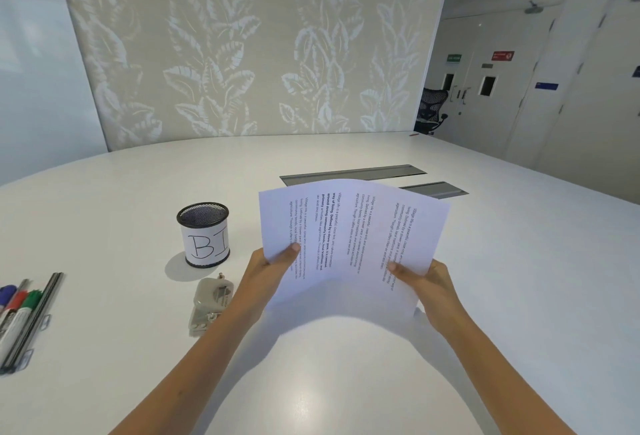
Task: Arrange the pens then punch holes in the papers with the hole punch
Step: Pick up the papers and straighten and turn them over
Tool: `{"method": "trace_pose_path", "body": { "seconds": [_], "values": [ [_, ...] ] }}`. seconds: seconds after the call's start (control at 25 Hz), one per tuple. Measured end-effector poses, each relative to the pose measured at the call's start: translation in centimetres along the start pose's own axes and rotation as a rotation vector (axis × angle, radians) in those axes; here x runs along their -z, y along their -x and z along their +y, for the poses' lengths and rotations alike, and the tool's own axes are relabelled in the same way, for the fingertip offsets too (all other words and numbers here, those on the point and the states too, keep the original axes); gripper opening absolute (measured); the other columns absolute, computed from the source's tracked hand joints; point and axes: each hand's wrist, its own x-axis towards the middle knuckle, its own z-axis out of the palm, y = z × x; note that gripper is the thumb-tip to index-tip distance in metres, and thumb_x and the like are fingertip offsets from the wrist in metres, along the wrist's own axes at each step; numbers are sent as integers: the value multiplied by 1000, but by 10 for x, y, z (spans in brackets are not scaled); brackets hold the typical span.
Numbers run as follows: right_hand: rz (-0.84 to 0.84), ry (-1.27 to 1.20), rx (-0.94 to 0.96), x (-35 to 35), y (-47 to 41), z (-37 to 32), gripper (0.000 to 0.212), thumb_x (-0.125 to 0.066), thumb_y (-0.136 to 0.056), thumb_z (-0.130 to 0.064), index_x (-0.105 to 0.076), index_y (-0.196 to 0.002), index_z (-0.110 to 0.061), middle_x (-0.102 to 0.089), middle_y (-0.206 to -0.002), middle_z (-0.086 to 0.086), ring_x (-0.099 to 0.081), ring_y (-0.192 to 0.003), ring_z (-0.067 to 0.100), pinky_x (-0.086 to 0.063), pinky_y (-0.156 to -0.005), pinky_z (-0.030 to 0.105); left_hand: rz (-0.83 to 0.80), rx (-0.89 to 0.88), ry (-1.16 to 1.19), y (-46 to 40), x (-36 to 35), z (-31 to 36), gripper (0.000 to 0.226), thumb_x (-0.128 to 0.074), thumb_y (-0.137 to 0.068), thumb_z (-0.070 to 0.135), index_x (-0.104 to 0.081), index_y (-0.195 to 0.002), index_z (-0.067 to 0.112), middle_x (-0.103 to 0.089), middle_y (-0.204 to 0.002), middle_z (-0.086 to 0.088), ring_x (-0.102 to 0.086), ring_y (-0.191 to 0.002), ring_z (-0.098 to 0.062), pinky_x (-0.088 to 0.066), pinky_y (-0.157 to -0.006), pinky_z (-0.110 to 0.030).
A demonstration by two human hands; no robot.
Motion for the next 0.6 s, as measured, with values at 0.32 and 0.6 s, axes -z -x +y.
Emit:
{"method": "trace_pose_path", "body": {
  "seconds": [0.32, 0.6],
  "values": [
    [238, 63, 87, 30, -22, -28, 26, -78, -74, -17, -69, -97, -11, -72, -81, 5, -67, -65, 14, -55, -63, 27, -76, 68, 47, -3, 5, 10, 27, -65, -87, 30, -67, -113, 22, -73, -109, 1, -69, -101, -21, -51, -93, -44],
    [381, -278, -100, 40, -31, -34, 34, -72, -81, -25, -55, -106, -10, -63, -89, 2, -63, -79, 22, -55, -57, 26, -16, 194, 298, 11, -11, 1, 25, -57, -92, 11, -63, -117, 10, -73, -109, -7, -70, -98, -25, -56, -82, -40]
  ]
}}
